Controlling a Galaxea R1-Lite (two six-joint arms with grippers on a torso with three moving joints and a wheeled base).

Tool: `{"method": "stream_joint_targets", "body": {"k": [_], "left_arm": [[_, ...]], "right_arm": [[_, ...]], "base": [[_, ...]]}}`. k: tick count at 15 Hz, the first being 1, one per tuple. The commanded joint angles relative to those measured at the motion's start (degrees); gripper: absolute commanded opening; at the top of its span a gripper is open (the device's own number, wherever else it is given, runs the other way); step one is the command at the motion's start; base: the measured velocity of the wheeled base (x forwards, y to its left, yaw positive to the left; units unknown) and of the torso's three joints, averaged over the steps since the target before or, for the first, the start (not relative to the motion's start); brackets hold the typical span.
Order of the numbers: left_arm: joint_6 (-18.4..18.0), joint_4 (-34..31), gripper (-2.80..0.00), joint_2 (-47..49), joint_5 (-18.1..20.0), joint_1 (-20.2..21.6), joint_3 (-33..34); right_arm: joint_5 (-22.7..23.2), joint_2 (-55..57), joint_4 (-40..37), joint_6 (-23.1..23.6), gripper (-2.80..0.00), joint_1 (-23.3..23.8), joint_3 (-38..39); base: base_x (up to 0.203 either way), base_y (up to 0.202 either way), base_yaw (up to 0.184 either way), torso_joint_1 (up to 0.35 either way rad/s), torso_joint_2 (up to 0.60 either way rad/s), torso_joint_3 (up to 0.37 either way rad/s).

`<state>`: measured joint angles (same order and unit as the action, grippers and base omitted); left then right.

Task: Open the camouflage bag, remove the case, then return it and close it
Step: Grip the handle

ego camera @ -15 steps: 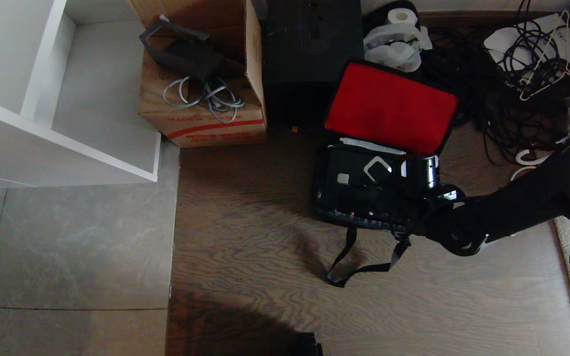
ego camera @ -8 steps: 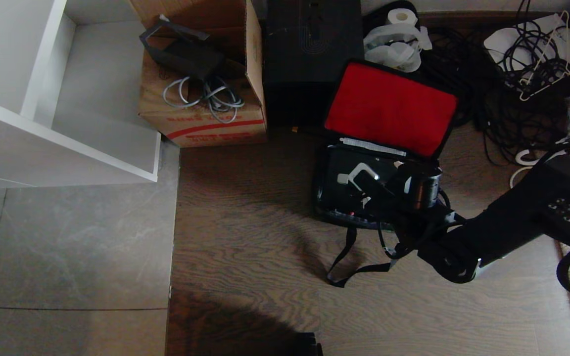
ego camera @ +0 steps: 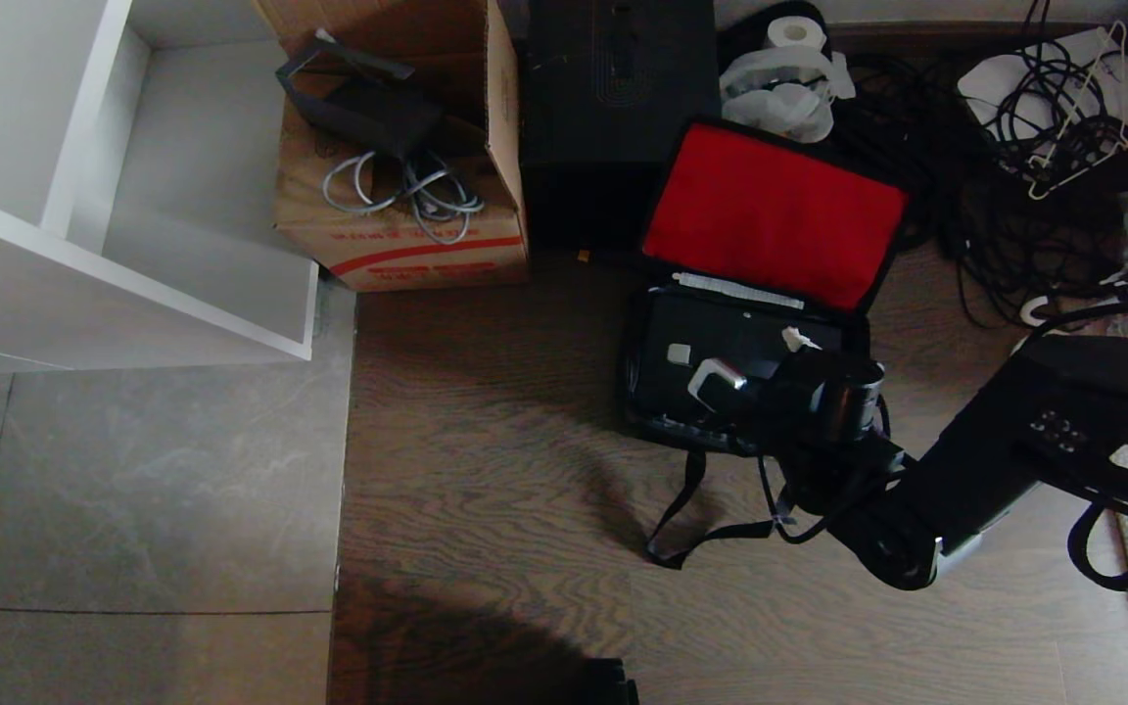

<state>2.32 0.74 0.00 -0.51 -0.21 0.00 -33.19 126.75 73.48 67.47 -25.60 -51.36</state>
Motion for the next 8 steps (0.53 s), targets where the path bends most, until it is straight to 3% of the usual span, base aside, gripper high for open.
{"method": "stream_joint_targets", "body": {"k": [1, 8], "left_arm": [[0.1, 0.0, -2.80, 0.0, 0.0, 0.0, 0.1], [0.1, 0.0, -2.80, 0.0, 0.0, 0.0, 0.0]], "right_arm": [[-2.8, 0.7, 0.9, 0.5, 0.00, 0.0, -0.7], [-3.8, 2.7, 3.0, 0.5, 0.00, 0.4, -1.4]], "base": [[0.000, 0.000, 0.000, 0.000, 0.00, 0.000], [0.000, 0.000, 0.000, 0.000, 0.00, 0.000]]}}
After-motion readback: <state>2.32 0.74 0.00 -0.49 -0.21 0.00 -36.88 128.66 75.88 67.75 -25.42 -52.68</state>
